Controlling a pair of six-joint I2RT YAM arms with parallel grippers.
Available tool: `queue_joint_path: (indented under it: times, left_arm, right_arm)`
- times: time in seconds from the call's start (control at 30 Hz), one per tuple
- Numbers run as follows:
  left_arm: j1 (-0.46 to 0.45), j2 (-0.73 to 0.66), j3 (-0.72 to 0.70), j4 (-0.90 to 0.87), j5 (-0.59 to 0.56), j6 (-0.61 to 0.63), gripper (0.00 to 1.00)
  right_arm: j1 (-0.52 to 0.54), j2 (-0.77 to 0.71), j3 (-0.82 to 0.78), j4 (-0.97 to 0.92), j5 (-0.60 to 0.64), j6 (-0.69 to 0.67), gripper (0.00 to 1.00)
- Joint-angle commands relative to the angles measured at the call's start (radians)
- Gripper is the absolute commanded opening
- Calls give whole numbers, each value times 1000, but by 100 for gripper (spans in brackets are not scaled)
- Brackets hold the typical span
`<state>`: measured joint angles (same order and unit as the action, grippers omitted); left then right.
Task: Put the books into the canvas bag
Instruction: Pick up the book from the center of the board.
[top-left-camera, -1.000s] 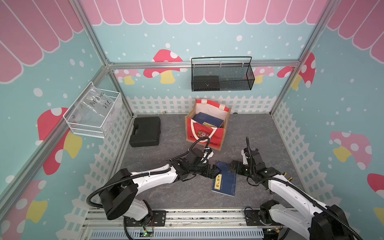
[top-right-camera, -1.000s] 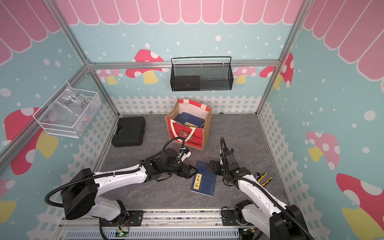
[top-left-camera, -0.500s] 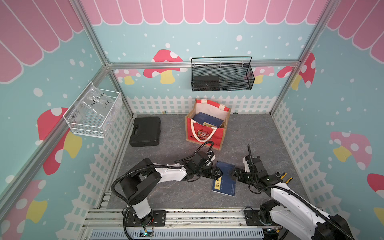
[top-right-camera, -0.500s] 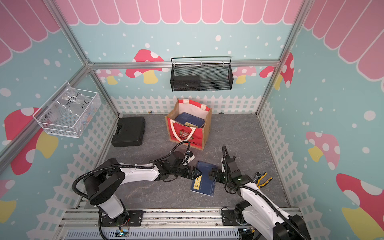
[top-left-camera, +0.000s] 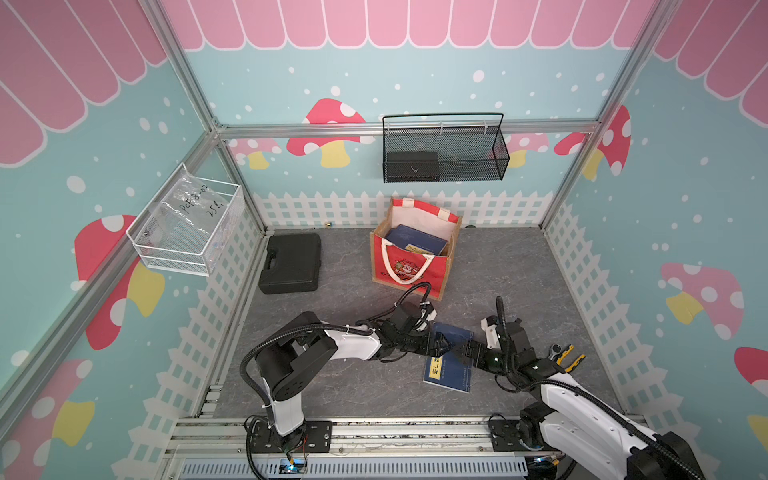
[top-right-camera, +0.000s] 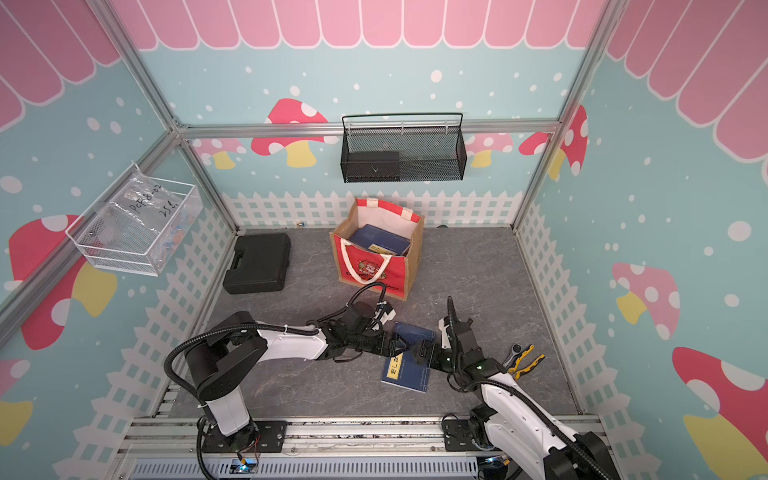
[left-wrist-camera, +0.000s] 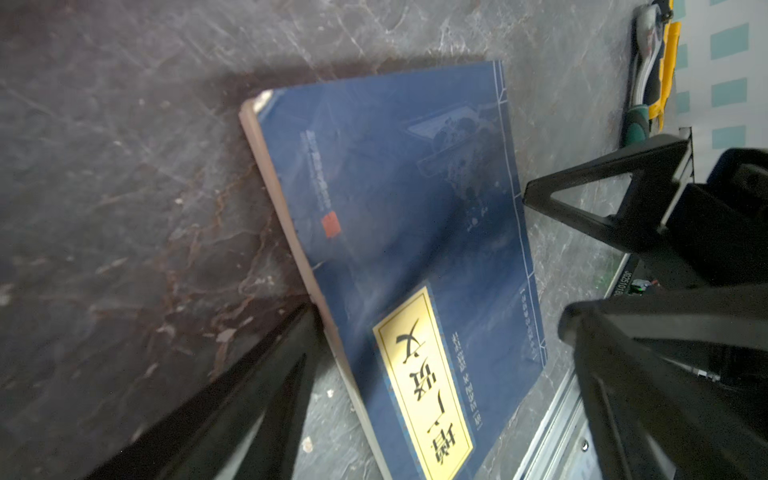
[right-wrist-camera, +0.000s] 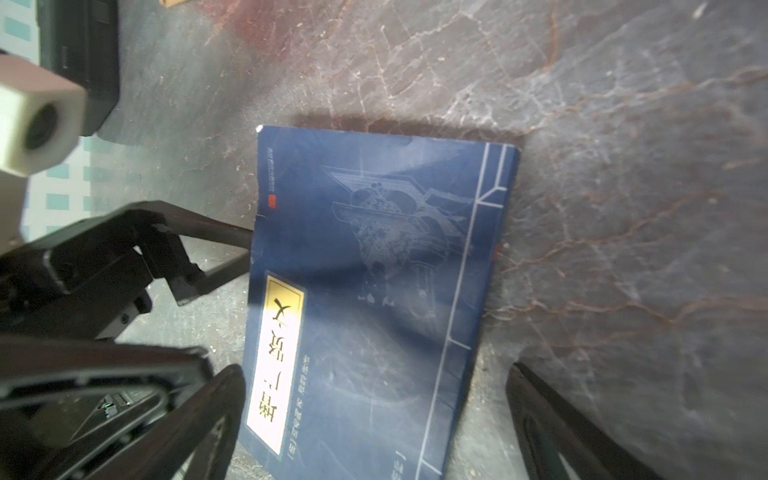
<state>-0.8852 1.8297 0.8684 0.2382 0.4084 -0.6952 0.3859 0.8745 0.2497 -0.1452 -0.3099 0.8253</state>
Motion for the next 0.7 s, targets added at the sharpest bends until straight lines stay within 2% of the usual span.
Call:
queue_joint_path:
  times: [0.0, 0.07, 0.43, 0.57, 0.67]
  left_arm:
    - [-6, 35, 24, 35, 34, -15, 79]
    - [-7, 43, 27, 47, 41, -23, 68]
    - [-8, 52, 32, 48, 21, -27, 28]
    - [-8, 48, 32, 44, 15, -27, 7]
    - [-8, 41, 30, 39, 6, -25, 0]
  right_arm:
    - [1, 9, -33, 26, -30, 31, 100]
    - [1, 9, -35, 33, -32, 37, 100]
    - [1, -41, -53, 45, -25, 70, 100]
    - [1, -52, -54, 54, -27, 78, 100]
    - [1, -61, -54, 53, -26, 81, 100]
